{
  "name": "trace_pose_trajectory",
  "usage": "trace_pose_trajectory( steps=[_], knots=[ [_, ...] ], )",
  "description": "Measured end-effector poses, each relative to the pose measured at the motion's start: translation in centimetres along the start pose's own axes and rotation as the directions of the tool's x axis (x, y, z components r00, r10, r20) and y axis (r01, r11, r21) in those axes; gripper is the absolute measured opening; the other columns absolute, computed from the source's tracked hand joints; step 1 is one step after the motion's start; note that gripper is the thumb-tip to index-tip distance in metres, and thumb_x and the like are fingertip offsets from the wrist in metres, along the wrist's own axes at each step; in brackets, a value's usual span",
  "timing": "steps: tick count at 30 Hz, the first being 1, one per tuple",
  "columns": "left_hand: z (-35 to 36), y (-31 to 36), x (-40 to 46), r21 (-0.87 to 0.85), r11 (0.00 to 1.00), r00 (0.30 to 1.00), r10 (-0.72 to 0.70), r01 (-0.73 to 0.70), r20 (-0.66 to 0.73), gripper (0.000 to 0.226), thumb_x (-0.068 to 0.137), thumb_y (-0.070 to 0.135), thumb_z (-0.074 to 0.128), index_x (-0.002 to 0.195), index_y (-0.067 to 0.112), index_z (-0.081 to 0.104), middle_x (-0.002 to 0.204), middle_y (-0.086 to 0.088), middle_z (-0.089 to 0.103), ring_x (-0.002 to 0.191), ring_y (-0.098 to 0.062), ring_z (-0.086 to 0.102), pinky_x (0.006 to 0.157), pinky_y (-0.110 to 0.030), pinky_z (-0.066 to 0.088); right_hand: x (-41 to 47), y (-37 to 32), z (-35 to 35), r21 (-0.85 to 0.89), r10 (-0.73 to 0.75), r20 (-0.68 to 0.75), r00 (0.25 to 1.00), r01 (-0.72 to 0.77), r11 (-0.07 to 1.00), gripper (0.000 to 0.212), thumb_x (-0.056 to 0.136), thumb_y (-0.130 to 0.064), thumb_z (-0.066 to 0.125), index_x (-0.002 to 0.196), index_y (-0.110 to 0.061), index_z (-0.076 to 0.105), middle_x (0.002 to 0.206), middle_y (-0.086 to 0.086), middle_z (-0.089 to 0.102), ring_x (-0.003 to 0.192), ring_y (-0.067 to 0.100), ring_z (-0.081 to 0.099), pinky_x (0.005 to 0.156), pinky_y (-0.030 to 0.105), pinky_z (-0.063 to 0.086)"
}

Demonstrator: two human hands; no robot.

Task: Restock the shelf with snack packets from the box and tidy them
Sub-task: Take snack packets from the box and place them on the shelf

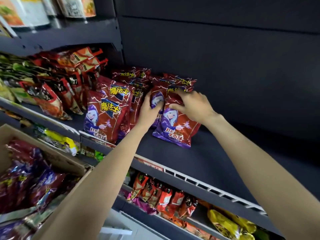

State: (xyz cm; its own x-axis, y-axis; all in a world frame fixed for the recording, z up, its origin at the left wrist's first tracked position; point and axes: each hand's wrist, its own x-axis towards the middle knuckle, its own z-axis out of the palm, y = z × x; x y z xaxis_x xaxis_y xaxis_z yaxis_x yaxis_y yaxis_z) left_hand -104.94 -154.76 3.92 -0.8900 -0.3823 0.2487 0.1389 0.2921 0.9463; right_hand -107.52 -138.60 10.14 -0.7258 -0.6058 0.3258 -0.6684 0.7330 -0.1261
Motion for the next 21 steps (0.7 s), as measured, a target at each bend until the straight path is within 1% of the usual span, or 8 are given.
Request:
trace_pose_trajectory(
  steps=[3, 6, 10, 13, 15, 17, 19, 21],
  knots=[
    [-0.9, -0.3, -1.3, 0.126, 0.992, 0.999, -0.012, 0.006, 0.046, 0.066, 0.096, 0.021, 0.053, 0.151, 0.014, 0.017, 0.151, -0.004, 0.033, 0.137, -0.015, 0.032, 0.097, -0.005, 0.025, 1.2, -0.3, 1.1, -0.042, -0.003, -0.047, 0.999, 0.001, 0.999, 0.055, 0.091, -0.049, 0.054, 0.133, -0.015, 0.046, 0.108, 0.011, 0.066, 0.099, 0.032, 0.063, 0.08, 0.04, 0.048],
    [-1.5, -0.2, -3.1, 0.325, 0.945, 0.999, 0.042, -0.04, 0.002, 0.077, 0.094, 0.022, 0.056, 0.151, 0.01, 0.007, 0.158, -0.007, 0.014, 0.144, -0.017, 0.015, 0.108, -0.016, 0.012, 1.9, -0.9, 1.9, -0.068, 0.026, -0.098, 0.995, -0.033, 0.997, 0.058, 0.091, -0.051, 0.052, 0.134, -0.012, 0.044, 0.099, 0.012, 0.066, 0.09, 0.032, 0.065, 0.073, 0.038, 0.05],
    [-1.3, -0.2, -5.2, 0.464, 0.869, 0.985, 0.161, -0.173, 0.066, 0.076, 0.09, 0.018, 0.062, 0.15, 0.009, 0.015, 0.154, -0.011, 0.021, 0.142, -0.02, 0.019, 0.11, -0.019, 0.013, 1.9, -1.8, 3.2, 0.007, 0.148, -0.193, 0.97, -0.15, 0.989, 0.056, 0.091, -0.049, 0.055, 0.13, -0.011, 0.047, 0.121, 0.01, 0.057, 0.098, 0.033, 0.062, 0.071, 0.035, 0.046],
    [-1.8, -0.8, -5.6, 0.56, 0.806, 0.982, 0.166, -0.19, 0.095, 0.076, 0.088, 0.016, 0.064, 0.149, 0.01, 0.019, 0.153, -0.01, 0.022, 0.141, -0.023, 0.02, 0.112, -0.025, 0.016, 1.3, -2.4, 4.4, 0.059, 0.223, -0.192, 0.956, -0.215, 0.975, 0.058, 0.084, -0.051, 0.063, 0.123, -0.011, 0.05, 0.128, 0.01, 0.047, 0.116, 0.031, 0.046, 0.081, 0.042, 0.049],
    [-2.3, -1.1, -5.6, 0.568, 0.799, 0.98, 0.167, -0.198, 0.107, 0.071, 0.088, 0.015, 0.063, 0.148, 0.01, 0.024, 0.152, -0.009, 0.026, 0.139, -0.022, 0.025, 0.112, -0.027, 0.019, 0.6, -2.6, 4.6, 0.051, 0.237, -0.223, 0.945, -0.232, 0.971, 0.06, 0.081, -0.05, 0.067, 0.124, -0.012, 0.051, 0.128, 0.012, 0.047, 0.119, 0.032, 0.042, 0.09, 0.045, 0.045],
    [-2.8, -1.2, -5.7, 0.558, 0.798, 0.973, 0.197, -0.229, 0.119, 0.062, 0.09, 0.013, 0.062, 0.145, 0.01, 0.032, 0.149, -0.007, 0.034, 0.136, -0.019, 0.031, 0.11, -0.024, 0.023, -0.5, -2.9, 4.5, 0.064, 0.19, -0.321, 0.928, -0.179, 0.982, 0.054, 0.082, -0.044, 0.068, 0.121, -0.01, 0.054, 0.125, 0.014, 0.051, 0.117, 0.034, 0.045, 0.093, 0.045, 0.042],
    [-3.5, -1.0, -6.1, 0.542, 0.8, 0.966, 0.222, -0.257, 0.13, 0.055, 0.09, 0.015, 0.061, 0.141, 0.012, 0.039, 0.144, -0.004, 0.04, 0.132, -0.017, 0.037, 0.108, -0.024, 0.027, -1.8, -3.4, 4.3, 0.075, 0.087, -0.42, 0.903, -0.061, 0.995, 0.041, 0.084, -0.034, 0.067, 0.115, -0.008, 0.058, 0.117, 0.014, 0.056, 0.109, 0.032, 0.049, 0.09, 0.041, 0.042],
    [-4.5, -0.5, -6.8, 0.505, 0.82, 0.963, 0.242, -0.267, 0.116, 0.049, 0.091, 0.018, 0.06, 0.138, 0.014, 0.044, 0.137, -0.002, 0.049, 0.124, -0.014, 0.046, 0.105, -0.028, 0.037, -3.0, -4.5, 4.1, 0.083, -0.021, -0.465, 0.885, 0.067, 0.994, 0.03, 0.086, -0.028, 0.064, 0.108, -0.008, 0.061, 0.107, 0.01, 0.059, 0.1, 0.028, 0.052, 0.086, 0.035, 0.042]
  ],
)
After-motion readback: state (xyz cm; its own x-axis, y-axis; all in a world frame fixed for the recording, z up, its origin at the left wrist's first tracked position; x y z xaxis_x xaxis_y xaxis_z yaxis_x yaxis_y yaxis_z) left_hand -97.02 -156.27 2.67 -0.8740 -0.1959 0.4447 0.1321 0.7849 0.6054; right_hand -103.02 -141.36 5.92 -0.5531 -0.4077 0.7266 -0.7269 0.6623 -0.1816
